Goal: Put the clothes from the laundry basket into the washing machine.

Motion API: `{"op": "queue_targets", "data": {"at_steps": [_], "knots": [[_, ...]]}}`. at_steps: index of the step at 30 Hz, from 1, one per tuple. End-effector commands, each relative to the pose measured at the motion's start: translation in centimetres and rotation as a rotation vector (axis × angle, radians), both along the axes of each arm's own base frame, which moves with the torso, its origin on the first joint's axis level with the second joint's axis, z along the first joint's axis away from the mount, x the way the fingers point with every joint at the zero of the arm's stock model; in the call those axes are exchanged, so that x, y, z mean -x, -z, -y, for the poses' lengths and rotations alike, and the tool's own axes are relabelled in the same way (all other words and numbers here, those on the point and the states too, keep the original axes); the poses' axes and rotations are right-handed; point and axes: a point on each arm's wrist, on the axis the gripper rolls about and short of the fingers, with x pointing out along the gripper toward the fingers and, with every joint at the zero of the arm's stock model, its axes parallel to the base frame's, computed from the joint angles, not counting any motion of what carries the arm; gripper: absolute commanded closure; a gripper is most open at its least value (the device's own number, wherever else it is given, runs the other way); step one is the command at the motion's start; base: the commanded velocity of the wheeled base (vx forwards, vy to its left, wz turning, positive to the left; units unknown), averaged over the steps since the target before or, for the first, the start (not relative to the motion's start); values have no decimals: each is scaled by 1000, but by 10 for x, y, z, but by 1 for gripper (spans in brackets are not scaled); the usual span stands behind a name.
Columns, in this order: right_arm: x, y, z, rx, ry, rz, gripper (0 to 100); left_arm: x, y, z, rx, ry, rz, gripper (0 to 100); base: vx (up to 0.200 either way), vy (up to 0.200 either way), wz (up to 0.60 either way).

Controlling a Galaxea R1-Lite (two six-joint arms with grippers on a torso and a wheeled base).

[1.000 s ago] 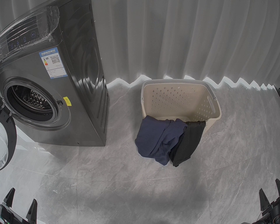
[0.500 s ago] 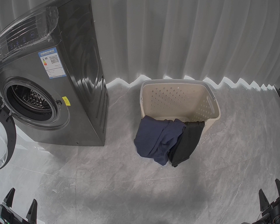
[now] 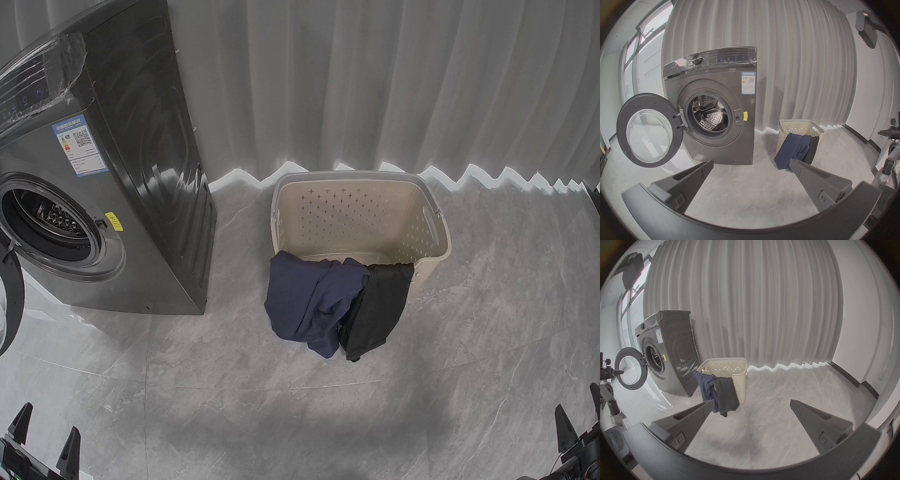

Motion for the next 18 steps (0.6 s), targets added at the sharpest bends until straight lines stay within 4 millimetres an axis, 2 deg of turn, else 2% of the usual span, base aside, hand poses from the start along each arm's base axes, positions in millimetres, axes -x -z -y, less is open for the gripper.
{"op": "queue_targets", "data": {"at_steps": [1, 2, 11, 18], "knots": [[0, 5, 0, 0, -1, -1, 0, 0, 5, 0, 0, -1, -6, 0, 200, 0, 0], [0, 5, 0, 0, -1, -1, 0, 0, 5, 0, 0, 1, -6, 0, 200, 0, 0], [0, 5, 0, 2, -2, -3, 0, 0, 5, 0, -2, -1, -6, 0, 0, 0, 0], [0, 5, 0, -1, -2, -1, 0, 0, 5, 0, -4, -2, -6, 0, 0, -200, 0]]}}
